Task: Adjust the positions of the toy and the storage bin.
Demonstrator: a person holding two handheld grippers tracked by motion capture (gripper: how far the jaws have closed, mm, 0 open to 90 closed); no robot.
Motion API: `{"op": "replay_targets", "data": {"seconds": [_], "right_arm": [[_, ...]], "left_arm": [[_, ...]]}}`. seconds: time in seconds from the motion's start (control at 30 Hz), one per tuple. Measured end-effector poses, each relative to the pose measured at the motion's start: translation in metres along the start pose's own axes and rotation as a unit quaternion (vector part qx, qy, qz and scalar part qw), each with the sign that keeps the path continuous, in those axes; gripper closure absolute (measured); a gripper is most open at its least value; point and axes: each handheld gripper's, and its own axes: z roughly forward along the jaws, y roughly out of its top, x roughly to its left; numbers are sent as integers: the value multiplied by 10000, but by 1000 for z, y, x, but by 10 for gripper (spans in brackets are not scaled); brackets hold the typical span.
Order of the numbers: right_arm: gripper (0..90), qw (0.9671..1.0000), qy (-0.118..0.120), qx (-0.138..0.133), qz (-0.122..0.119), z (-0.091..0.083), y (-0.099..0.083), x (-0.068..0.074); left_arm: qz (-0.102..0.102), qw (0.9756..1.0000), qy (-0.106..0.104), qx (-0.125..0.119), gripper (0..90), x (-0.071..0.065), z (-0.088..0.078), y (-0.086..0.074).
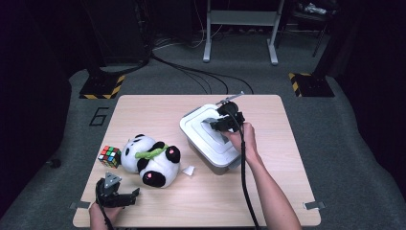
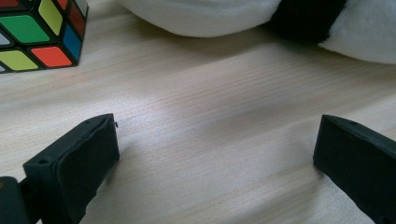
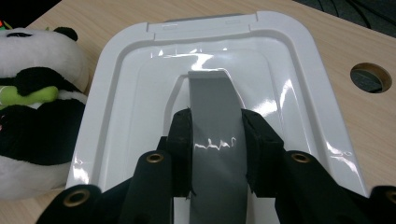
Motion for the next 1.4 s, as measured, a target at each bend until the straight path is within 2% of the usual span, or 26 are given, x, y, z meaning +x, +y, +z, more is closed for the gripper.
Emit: {"op": "replay_targets", "data": {"seconds": [0.23, 0.33, 0.53, 0.7, 0.87, 1.2, 1.4], "right_arm": [[669, 9999, 55, -15, 144, 1, -1, 2], [669, 9999, 32, -13, 126, 1, -1, 3], [669, 9997, 146, -60, 209, 0, -3, 0], [668, 9989, 280, -60, 369, 0, -5, 0], [668, 9981, 328, -6, 517, -1, -7, 7], [668, 9984, 179, 7, 545, -1, -7, 18], [668, 9980, 186, 37, 602, 0, -7, 20]], "left_arm": [[-6, 10000, 0, -4, 1, 0, 0, 0], [-5, 10000, 2, 2, 1, 0, 0, 0], [-17, 10000, 4, -15, 1, 0, 0, 0], [-15, 10000, 7, -13, 2, 0, 0, 0], [-55, 10000, -13, -10, 2, -1, 0, 0], [-57, 10000, -16, -7, 2, -1, 0, 0], [-49, 10000, -10, -11, 2, -1, 0, 0]]}}
